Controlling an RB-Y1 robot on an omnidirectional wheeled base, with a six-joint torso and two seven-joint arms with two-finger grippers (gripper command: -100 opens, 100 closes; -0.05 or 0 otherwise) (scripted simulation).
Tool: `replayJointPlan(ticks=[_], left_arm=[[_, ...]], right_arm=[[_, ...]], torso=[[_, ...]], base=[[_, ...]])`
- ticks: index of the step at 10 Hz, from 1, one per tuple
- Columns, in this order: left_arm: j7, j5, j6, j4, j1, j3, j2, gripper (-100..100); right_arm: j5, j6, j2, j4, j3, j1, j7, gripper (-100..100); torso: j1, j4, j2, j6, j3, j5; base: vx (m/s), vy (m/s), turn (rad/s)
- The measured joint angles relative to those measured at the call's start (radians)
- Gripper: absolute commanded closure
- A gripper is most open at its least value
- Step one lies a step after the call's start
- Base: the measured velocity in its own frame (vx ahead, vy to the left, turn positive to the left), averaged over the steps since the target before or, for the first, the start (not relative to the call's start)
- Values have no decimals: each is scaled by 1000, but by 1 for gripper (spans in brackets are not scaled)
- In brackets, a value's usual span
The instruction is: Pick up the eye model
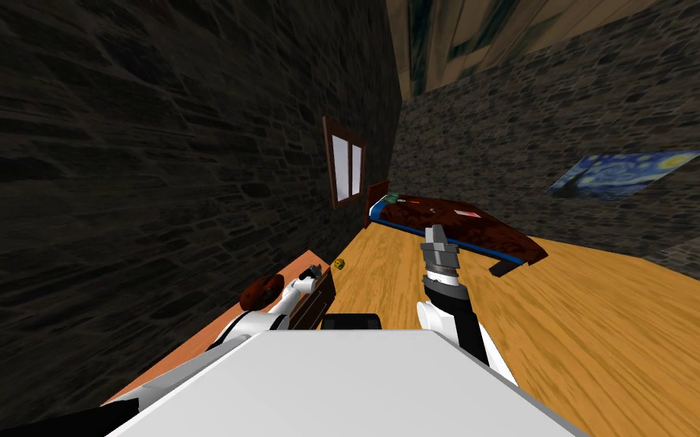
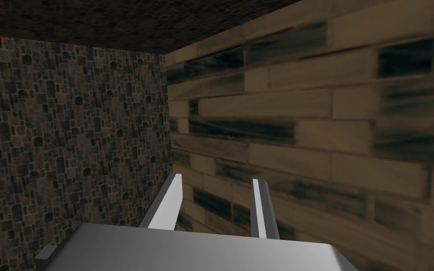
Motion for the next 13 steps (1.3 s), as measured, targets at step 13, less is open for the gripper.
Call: replayJointPlan(ticks=[13], left_arm=[[-359, 172, 90, -140, 57, 113, -67, 100]], right_arm=[[0, 0, 0, 0, 0, 0, 0, 0]], torso=[[-1, 1, 0, 1, 1, -1]], base=[[7, 0, 37]])
